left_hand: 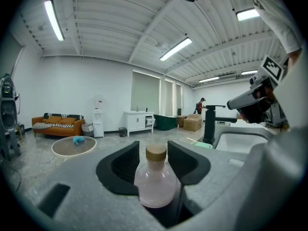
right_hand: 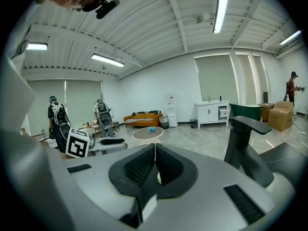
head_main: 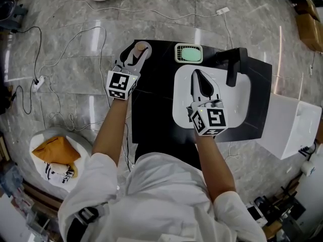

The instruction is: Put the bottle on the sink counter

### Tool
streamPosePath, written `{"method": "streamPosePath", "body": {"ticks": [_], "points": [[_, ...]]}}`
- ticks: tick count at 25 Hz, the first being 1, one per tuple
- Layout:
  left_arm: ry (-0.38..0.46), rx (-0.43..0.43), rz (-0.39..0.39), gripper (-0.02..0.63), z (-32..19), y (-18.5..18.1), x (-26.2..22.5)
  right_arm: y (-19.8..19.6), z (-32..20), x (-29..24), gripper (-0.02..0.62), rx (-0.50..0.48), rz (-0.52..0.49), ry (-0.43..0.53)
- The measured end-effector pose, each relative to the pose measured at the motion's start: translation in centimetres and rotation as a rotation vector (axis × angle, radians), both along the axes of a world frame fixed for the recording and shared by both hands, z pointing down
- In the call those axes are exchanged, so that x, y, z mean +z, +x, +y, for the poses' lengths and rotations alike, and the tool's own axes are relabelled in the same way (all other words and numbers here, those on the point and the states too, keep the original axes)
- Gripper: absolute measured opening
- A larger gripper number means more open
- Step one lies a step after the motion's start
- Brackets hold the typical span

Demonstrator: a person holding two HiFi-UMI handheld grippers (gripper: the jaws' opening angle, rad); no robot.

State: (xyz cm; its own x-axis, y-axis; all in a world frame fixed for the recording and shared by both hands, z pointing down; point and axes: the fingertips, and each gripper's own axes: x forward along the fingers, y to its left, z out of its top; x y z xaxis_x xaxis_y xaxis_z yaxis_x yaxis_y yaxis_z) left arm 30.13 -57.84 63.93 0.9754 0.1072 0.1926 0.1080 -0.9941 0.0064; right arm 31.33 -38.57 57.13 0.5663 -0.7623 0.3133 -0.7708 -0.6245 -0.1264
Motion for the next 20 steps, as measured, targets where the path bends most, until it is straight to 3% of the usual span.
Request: {"method": "streamPosePath", "body": {"ticks": [9,16,20], "points": [[0.031,-0.019,0.084,0.165,1.3,-6.0,-7.8,-2.1,1.8,-3.3,0.015,-0.016,0.036,0.038],[-0.022,-0.127,0.127,0.103,3.0,-12.9,-13.8,-5.8,5.5,-7.4,0.015,-0.058,0.068,0.076],[0.006,-0.173,0.168,0.044,6.0,-16.7,-16.7,-8.1,8.3,-9.7,0.015,-0.096,0.112,0.11]]}}
